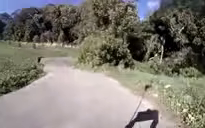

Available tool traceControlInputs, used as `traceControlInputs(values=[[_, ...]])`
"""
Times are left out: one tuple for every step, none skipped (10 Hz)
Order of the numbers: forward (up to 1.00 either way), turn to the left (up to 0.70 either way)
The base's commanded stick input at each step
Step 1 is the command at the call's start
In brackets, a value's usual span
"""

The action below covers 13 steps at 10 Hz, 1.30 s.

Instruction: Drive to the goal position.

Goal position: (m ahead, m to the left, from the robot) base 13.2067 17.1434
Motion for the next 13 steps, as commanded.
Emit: traceControlInputs(values=[[1.00, 0.00], [1.00, 0.00], [1.00, 0.00], [1.00, 0.00], [1.00, 0.00], [1.00, 0.00], [1.00, 0.00], [1.00, 0.00], [1.00, 0.00], [1.00, 0.00], [1.00, 0.00], [1.00, 0.00], [1.00, 0.00]])
